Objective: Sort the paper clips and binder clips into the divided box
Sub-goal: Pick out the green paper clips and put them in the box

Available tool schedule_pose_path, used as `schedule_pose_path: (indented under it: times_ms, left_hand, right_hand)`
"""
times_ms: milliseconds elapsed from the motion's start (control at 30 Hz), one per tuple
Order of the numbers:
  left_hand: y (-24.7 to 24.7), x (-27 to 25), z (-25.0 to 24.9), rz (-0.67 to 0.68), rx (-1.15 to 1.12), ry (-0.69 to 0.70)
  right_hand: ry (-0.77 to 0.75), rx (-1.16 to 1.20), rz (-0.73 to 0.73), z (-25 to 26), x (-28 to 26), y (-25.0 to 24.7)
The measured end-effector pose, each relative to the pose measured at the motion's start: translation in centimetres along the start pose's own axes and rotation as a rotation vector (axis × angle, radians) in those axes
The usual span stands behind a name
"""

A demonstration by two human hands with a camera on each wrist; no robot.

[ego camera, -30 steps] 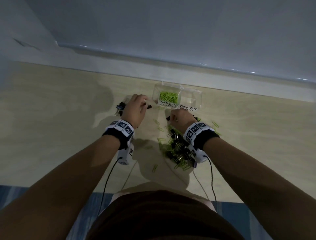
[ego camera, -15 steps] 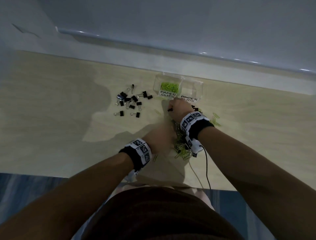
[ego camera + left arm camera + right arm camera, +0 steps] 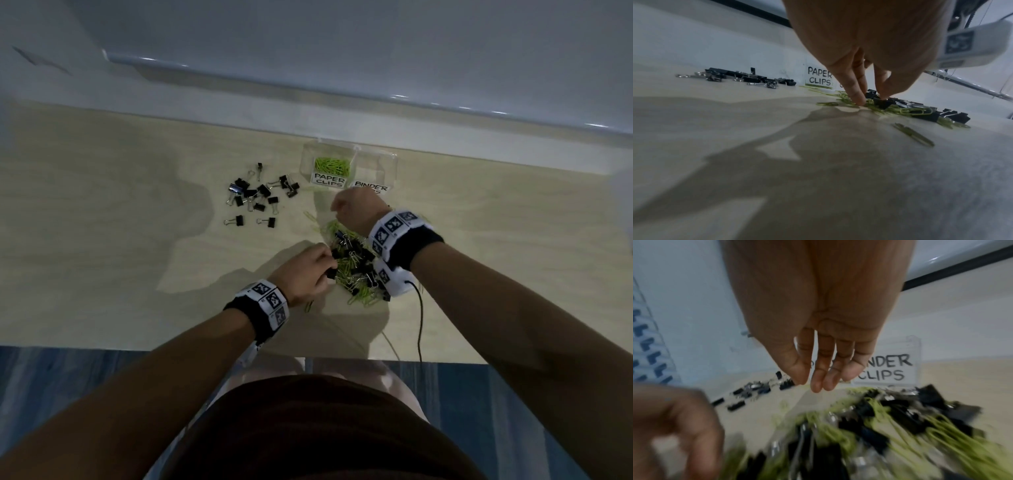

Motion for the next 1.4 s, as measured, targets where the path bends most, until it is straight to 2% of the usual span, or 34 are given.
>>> schedule_pose_path:
  times_ms: [100,233,333,467,600,733,867,933,1000,1100,1200,1300,1400]
  left_hand:
    - [0.5,-0.5,0.4,0.009,0.065,0.008]
    - [1.0,0.0,0.2,0.090,0.068,-0.059]
    - [1.0,0.7,-0.2,0.075,0.091,-0.099]
    - [0.9,1.6,-0.2,0.006,0.051,-0.118]
    - [-0.1,1.2,-0.1,-0.144,-0.086,-0.136]
    - [-2.9,0.2,1.2,-0.251,-0.218,-0.226]
    - [-7.0,-0.5,4.3,-0.410,-0.162,-0.338]
    - [-8.5,-0.9,6.1,-0.463,-0.072,-0.405]
    - [-9.2,-1.2,7.7,-0.477,0.067,-0.459]
    - [-8.9,-1.3,8.0,-0.474,0.251,-0.487]
    - [-6.9,-0.4,5.6,-0.434,0.252,-0.394]
    - [-3.4,1.2,2.4,-0.255,0.131,-0.290]
    - [-0.6,2.9,0.4,-0.127,0.095,-0.321]
  right_hand:
    - [0.035,-0.139,0.055,-1.8,-1.2,1.7]
    - [0.054,-0.179,0.042,-2.6,-2.0,3.3]
    - [0.082,-0.150,0.015,-2.5,-2.1,3.8]
    - [0.152,0.051,-0.003,-3.4,-2.4,3.3]
    - [0.225,0.239,-0.054,-5.2,-3.2,2.0]
    - [0.227,0.283,-0.086,-5.3,-3.7,0.3]
    - [0.160,0.447,-0.105,-2.3,-2.9,-1.1]
    - [0.130,0.575,-0.106,-0.8,-2.2,-1.3]
    - [0.102,0.603,-0.118,0.0,-1.6,-0.9]
    - [0.112,0.435,-0.101,-0.1,-1.0,-0.1]
    - [0.100,0.109,-0.010,-0.9,-1.1,0.9]
    - [0.069,-0.095,0.046,-1.3,-1.5,1.9]
    - [-0.015,-0.231,0.039,-1.3,-1.7,2.8]
Point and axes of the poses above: each hand's wrist, its own x-axis towards the middle knuckle, its own y-axis out of the palm, z = x × y, the point moved 3 cm from there along x, towards the middle knuckle, and after that the axes turned 10 degrees about y, right-handed, at the moved point
